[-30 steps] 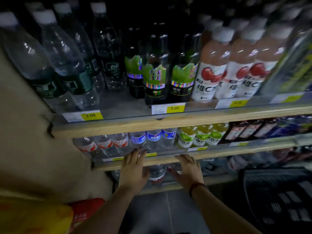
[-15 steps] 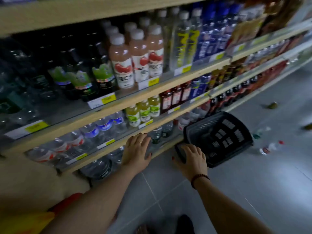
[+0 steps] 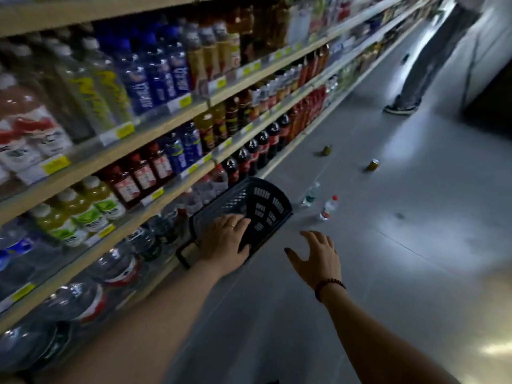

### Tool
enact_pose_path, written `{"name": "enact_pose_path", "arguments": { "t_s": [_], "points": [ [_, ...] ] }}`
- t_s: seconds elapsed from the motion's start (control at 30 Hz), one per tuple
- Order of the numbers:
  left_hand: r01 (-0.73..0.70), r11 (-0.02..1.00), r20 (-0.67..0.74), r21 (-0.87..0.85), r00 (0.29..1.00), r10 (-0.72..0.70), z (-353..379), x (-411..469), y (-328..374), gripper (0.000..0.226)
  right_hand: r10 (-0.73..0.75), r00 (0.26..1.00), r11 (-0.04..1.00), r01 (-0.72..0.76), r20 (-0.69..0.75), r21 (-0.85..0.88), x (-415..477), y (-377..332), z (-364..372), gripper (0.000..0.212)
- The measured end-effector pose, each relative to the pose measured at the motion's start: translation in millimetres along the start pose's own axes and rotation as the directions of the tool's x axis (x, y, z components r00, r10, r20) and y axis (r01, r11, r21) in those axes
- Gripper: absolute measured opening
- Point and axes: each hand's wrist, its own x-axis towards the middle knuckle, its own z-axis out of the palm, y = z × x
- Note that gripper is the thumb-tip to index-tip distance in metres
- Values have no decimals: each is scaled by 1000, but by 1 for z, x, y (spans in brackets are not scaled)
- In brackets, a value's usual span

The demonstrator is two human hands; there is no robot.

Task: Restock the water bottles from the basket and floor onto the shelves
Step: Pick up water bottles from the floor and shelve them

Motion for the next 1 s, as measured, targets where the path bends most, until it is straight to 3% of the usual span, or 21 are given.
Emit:
{"name": "enact_pose_path", "arguments": {
  "t_s": [0.2, 0.43, 0.83, 1.0],
  "points": [
    [-139, 990, 63, -24, 988, 140, 27, 66, 90, 60, 116, 990, 993, -116, -81, 7, 21, 88, -54, 63],
    [-250, 967, 121, -46, 960, 254, 54, 162, 145, 59, 171, 976, 985, -169, -135, 22, 72, 154, -85, 62],
    [-195, 976, 227, -92, 951, 211, 95, 348, 200, 54, 267, 949, 963, -259, -169, 71, 222, 249, -146, 59],
    [-128, 986, 256, -109, 955, 152, 113, 397, 229, 56, 217, 968, 975, -209, -125, 69, 278, 293, -164, 61]
  ]
}}
